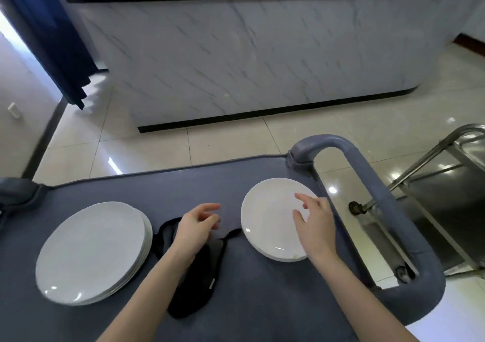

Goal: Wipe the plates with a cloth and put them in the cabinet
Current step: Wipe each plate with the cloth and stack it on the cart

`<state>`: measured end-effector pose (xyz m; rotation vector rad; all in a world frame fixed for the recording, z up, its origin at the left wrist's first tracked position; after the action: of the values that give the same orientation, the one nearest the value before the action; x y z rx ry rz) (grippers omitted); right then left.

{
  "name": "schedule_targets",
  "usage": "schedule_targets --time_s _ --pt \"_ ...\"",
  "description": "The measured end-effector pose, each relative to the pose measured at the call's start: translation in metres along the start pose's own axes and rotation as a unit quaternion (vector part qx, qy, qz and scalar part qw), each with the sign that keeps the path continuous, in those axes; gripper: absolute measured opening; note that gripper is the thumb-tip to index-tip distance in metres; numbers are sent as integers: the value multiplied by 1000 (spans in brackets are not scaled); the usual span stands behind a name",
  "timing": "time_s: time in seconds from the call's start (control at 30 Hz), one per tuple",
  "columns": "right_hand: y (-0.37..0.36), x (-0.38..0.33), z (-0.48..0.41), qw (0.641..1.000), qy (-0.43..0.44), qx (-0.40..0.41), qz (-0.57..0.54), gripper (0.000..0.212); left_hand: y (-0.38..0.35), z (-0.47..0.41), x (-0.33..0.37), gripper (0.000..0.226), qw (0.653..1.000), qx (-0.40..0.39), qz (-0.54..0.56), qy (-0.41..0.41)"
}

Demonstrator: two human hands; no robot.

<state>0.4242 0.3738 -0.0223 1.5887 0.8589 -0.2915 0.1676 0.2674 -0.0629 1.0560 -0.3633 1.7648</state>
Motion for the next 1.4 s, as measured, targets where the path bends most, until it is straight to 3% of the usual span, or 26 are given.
schedule_targets --time_s 0.3,0.57,0.67,0.93,1.27,1.4 --pt "-128 -164 29 959 163 -192 -130 25 172 40 -46 24 985 168 37 -13" --pt "-216 -230 59 940 116 -300 -114 44 277 49 -96 30 947 315 -56 -7" --pt "-232 -233 64 945 73 -298 -115 52 295 45 -108 39 945 315 -88 3" --pt "-241 -225 64 957 -42 -240 -156 53 309 38 -117 46 960 281 -7 -2" --pt "-241 -233 80 933 -93 -218 -272 47 329 48 -130 50 958 276 65 31" --pt "-231 -234 83 894 -127 -205 -377 46 324 53 -130 52 959 247 137 19"
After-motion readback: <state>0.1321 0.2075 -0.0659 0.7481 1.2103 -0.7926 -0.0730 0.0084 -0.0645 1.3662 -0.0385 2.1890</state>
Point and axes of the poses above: each hand's wrist, its own z-axis away from the middle knuckle, its own y-axis out of the back of the hand, x = y × z, the point moved 6 cm from there along -z, towards the middle knuckle, and after that the axes turned 14 degrees about y, right-handed, at the moved point
